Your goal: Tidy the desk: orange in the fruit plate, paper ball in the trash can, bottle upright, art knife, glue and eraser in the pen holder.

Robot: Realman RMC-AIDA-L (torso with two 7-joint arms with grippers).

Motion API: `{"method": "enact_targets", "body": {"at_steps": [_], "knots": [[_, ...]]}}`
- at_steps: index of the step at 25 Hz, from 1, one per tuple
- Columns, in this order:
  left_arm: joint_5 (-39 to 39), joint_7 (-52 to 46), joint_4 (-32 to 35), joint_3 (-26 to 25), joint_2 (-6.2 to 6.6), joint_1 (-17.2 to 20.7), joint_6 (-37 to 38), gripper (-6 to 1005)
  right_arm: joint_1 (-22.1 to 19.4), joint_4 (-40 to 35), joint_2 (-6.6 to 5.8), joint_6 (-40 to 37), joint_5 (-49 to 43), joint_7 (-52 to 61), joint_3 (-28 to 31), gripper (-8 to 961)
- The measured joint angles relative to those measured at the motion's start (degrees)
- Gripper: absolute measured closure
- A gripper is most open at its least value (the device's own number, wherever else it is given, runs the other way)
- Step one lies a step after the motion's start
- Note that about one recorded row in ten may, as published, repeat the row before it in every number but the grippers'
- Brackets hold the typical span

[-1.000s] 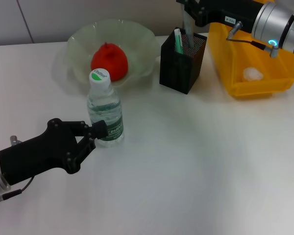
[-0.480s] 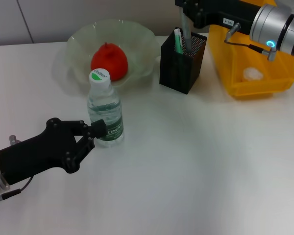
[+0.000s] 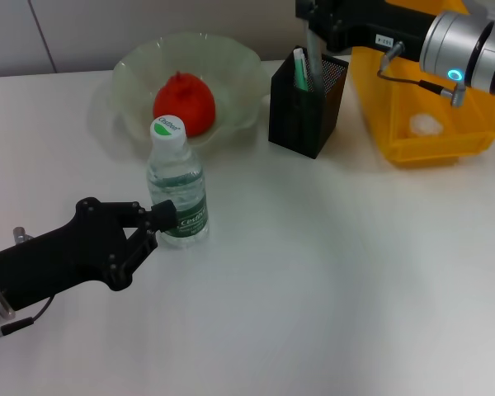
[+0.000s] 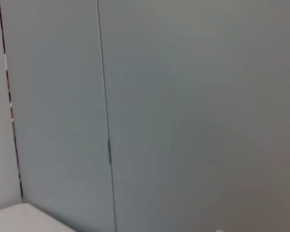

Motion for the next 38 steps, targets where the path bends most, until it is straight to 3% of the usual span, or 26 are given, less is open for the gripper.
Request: {"method": "enact_targets", "body": {"at_steps": [9,15,18,25,29,38], "knots": [[0.06,0.00,0.00,0.00,0.03,-0.09,0.03,984,0.18,-0.54,-0.21,0.52,-2.32,3.77,-0.14,800],[0.06,0.00,-0.19,0.00,0.08,0.00,-0.15,984,-0.52,-2.48,0.12,0.06,-2.46,4.52,-0.26,699],[0.07,0.00,-0.19,0.00,0.09,0.06,-0.28,984,-1.26,-4.55,0.41,-0.46,-2.49,6.72,-1.88,699],[0.36,-0.12,-0.40,0.00,0.16,0.17,-0.52,985,-7.79,-19.58,3.62,-1.31,-2.51,16.22,-10.02,700],[0.36,-0.21,-0.51,0.00,0.20,0.18,-0.64,985,-11.26,-25.33,3.85,-3.73,-2.52,22.74,-13.31,701],[0.36,-0.46,-0.63,0.00,0.84,0.10,-3.03,985,-18.47,-35.72,4.24,-12.22,-6.43,32.66,-13.57,702]]}}
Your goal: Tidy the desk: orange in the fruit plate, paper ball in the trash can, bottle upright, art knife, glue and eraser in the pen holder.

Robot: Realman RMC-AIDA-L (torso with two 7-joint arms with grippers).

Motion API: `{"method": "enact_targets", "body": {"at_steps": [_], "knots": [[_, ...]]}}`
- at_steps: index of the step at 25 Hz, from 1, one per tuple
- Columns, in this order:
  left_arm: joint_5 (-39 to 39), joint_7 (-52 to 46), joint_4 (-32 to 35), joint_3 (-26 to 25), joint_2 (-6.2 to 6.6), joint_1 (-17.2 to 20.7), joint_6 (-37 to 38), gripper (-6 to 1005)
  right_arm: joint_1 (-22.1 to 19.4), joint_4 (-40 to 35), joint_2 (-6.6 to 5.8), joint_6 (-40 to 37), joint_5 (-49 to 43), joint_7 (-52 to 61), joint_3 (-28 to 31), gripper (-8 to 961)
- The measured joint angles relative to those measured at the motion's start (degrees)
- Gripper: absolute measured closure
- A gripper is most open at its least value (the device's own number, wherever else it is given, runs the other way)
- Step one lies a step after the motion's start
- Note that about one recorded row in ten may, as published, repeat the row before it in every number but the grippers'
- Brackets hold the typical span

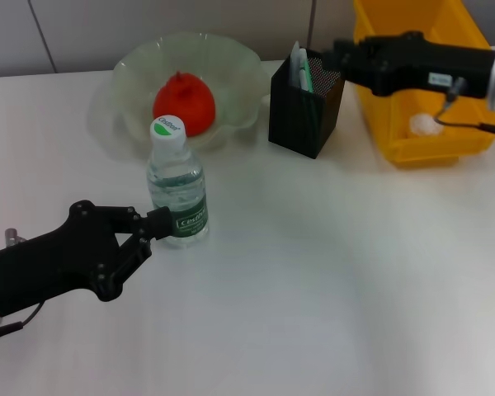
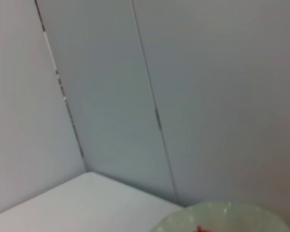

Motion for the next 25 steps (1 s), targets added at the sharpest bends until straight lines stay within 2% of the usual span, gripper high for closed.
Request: {"method": "enact_targets", "body": {"at_steps": [1,5,6,8,14,22,25], "knots": [[0.00,-0.18,-0.01,0.00,0.41,-0.08,-1.29,985,-0.88,-1.27,0.01,-1.30,-0.35,1.12,0.00,702],[0.00,-0.18,-0.01,0.00,0.41,-0.08,-1.29,985,-4.29,-6.18,0.02,-7.52,-0.60,5.02,0.52,696],[-0.01,-0.99,-0.15,0.02,1.05,-0.52,-3.39,985,-5.09,-7.34,0.02,-9.27,-0.61,5.98,0.63,694],[0.01,-2.04,-0.54,0.20,1.37,-0.66,-4.27,985,-6.52,-9.36,-0.02,-12.50,-0.62,7.88,0.88,691],[0.09,-4.56,-2.37,0.32,1.61,-0.63,-5.25,983,-10.00,-13.44,0.03,-22.67,-0.64,11.58,4.53,682],[0.16,-6.88,-3.61,0.09,1.59,-0.67,-6.61,972,-12.34,-13.31,-0.41,-36.32,-0.65,11.99,9.38,542],[0.17,-7.59,-3.91,0.08,1.56,-0.58,-7.55,836,-12.81,-13.66,-0.46,-42.33,-0.65,11.46,10.35,490]]}}
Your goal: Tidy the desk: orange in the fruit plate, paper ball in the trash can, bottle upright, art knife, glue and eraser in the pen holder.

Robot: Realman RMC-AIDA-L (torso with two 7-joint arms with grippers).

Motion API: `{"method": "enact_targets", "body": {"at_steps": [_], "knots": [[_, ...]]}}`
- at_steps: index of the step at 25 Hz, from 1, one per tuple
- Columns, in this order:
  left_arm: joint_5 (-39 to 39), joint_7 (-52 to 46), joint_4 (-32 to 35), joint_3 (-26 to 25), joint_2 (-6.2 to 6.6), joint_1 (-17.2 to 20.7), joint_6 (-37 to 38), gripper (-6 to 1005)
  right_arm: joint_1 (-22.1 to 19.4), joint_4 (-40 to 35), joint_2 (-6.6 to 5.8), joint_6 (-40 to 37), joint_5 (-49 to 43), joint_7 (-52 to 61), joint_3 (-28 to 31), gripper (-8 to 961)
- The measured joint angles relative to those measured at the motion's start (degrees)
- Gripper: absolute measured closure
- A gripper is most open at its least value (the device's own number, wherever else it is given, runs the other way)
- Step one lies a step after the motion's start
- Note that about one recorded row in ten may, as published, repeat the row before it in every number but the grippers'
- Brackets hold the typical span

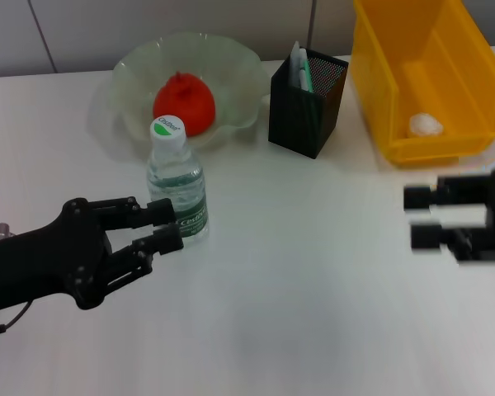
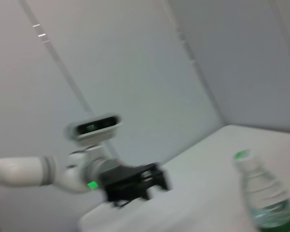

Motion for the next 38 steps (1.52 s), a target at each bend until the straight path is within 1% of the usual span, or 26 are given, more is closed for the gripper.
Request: {"method": "enact_targets", "body": {"at_steps": [3,4,5,6,10,11,12,16,23,24,26,27,34,38], "knots": [[0.00,-0.90,-0.06,0.00,0.12,0.04,-0.43,745,-0.91,-0.79,0.43,-4.84,0.00,-0.28,0.94,420],[0.83,-4.72,-0.69,0.43,0.97,0.03,-1.45,714,-1.35,-1.23,0.54,-5.33,0.00,-0.27,1.02,397],[0.83,-4.72,-0.69,0.43,0.97,0.03,-1.45,687,-1.86,-1.68,0.63,-5.70,0.00,-0.09,1.06,373],[2.15,-5.72,-0.88,0.36,1.22,-0.14,-2.18,659,-2.36,-2.02,0.71,-6.01,0.02,0.11,1.05,350],[2.15,-5.72,-0.88,0.36,1.22,-0.14,-2.18,550,-3.62,-2.88,0.81,-6.81,0.05,0.70,1.27,348],[5.84,-7.95,-2.06,0.10,1.45,-0.94,-3.04,523,-3.75,-3.05,0.83,-6.87,0.00,0.77,1.27,347],[6.86,-8.39,-2.30,0.11,1.48,-1.34,-3.44,488,-3.85,-3.27,0.86,-6.91,-0.02,0.87,1.16,347],[7.12,-8.25,-2.60,0.10,1.48,-1.64,-4.46,350,-4.21,-4.75,0.96,-7.27,-0.36,1.48,0.69,347],[6.96,-7.99,-3.36,-0.13,1.35,-1.72,-4.65,341,-3.95,-6.34,0.94,-7.92,-1.17,2.44,0.30,347],[7.02,-7.95,-3.92,-0.38,1.08,-1.76,-4.66,340,-3.85,-6.36,0.92,-7.93,-1.50,2.52,0.29,347],[7.02,-7.95,-3.92,-0.38,1.08,-1.76,-4.66,337,-3.67,-6.43,0.87,-7.92,-2.04,2.80,0.34,347],[7.20,-7.91,-4.58,-0.58,0.66,-1.82,-4.65,336,-3.57,-6.58,0.82,-7.93,-2.26,2.99,0.41,347],[7.38,-7.86,-4.61,-0.28,0.82,-2.18,-4.74,343,-3.61,-8.33,0.80,-8.47,-2.60,3.66,0.36,347],[7.39,-7.86,-4.60,-2.08,0.78,-1.96,-4.69,346,-3.41,-8.38,0.73,-8.52,-2.71,4.04,0.32,347]]}}
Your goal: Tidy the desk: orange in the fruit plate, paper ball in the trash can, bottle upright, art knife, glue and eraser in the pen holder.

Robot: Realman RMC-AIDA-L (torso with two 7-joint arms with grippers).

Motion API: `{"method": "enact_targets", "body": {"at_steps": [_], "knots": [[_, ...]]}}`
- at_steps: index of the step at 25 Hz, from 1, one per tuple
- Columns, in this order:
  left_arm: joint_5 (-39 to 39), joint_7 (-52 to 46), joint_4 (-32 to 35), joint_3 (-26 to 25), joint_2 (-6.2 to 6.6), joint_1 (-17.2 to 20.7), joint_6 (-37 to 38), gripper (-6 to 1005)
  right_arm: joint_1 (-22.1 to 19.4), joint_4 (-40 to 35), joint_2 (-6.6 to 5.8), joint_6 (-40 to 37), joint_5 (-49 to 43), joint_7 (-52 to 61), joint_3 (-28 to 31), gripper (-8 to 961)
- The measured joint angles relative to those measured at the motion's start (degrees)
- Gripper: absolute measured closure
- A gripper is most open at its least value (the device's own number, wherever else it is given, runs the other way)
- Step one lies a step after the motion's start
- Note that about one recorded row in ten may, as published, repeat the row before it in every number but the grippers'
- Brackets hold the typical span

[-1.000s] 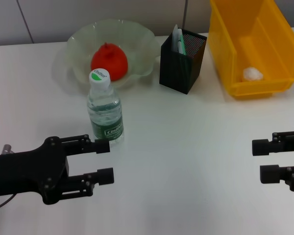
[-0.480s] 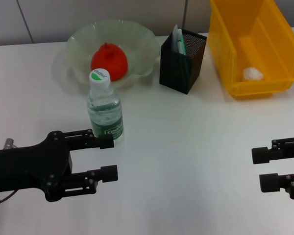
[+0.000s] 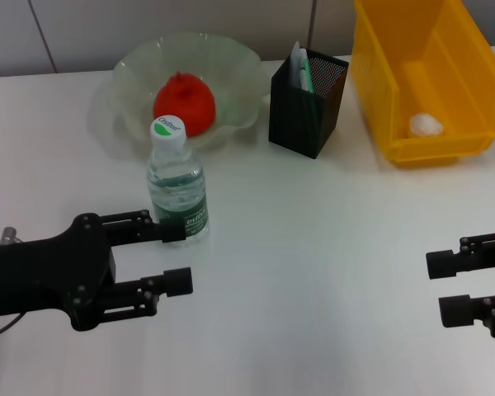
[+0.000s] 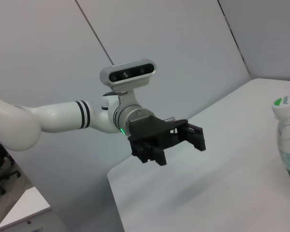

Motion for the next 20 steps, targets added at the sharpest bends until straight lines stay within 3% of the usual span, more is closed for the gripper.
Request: {"method": "enact_targets", "body": {"at_steps": [12,20], "knots": [[-0.04,-0.65,0.00,-0.96,0.30,-0.32,-0.10,341,-0.42,-0.62,0.09,-0.04,-0.23,0.19,0.45,346],[1.90,-0.67,0.00,-0.75,-0.17,-0.89,0.20,339,-0.61,-0.23,0.19,-0.04,-0.43,-1.18,0.02,346]]}}
